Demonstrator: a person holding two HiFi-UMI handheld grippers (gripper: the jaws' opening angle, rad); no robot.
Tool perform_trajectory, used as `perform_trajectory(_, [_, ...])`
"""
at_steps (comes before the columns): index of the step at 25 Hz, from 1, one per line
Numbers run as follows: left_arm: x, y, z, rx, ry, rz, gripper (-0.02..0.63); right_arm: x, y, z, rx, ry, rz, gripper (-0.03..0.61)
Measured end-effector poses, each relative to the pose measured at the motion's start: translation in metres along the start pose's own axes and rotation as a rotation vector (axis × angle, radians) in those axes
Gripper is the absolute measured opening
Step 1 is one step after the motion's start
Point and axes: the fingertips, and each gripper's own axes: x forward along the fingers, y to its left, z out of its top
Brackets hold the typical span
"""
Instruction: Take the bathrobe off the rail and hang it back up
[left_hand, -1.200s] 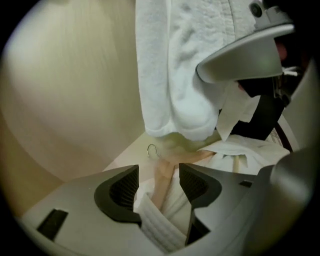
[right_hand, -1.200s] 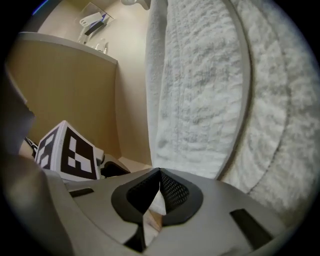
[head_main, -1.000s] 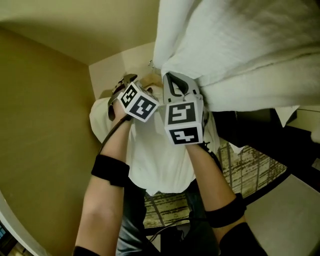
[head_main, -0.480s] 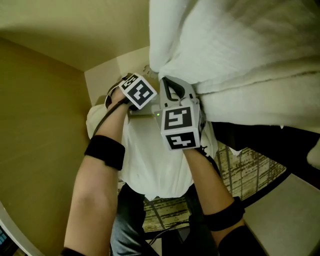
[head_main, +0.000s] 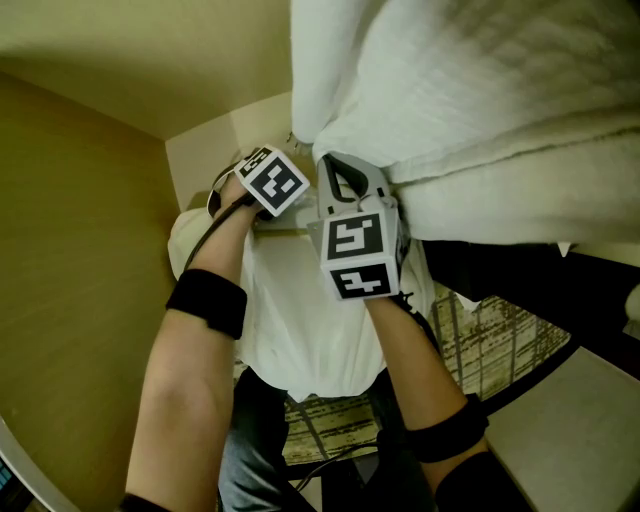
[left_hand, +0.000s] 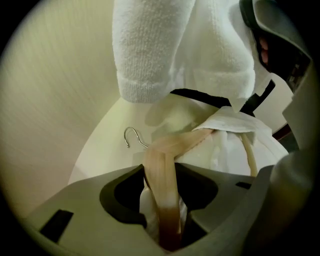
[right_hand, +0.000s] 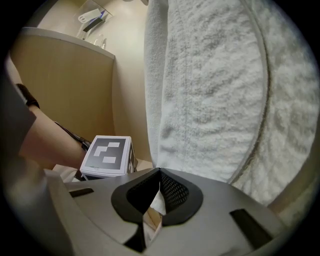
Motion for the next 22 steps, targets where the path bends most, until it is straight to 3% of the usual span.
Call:
perform_trajectory(9, [-0.016, 0.005, 0.000, -0.014, -0.043, 0.121, 0.186, -0.006, -0.003, 0.004, 0.015, 0.007, -0.009, 0.023])
perform_trajectory(22, [-0.136, -0.010, -0.012, -0.064, -0.210, 0.541, 0.184, -0.055, -0.001, 0.048, 0.019, 0.026, -0.018, 0.023])
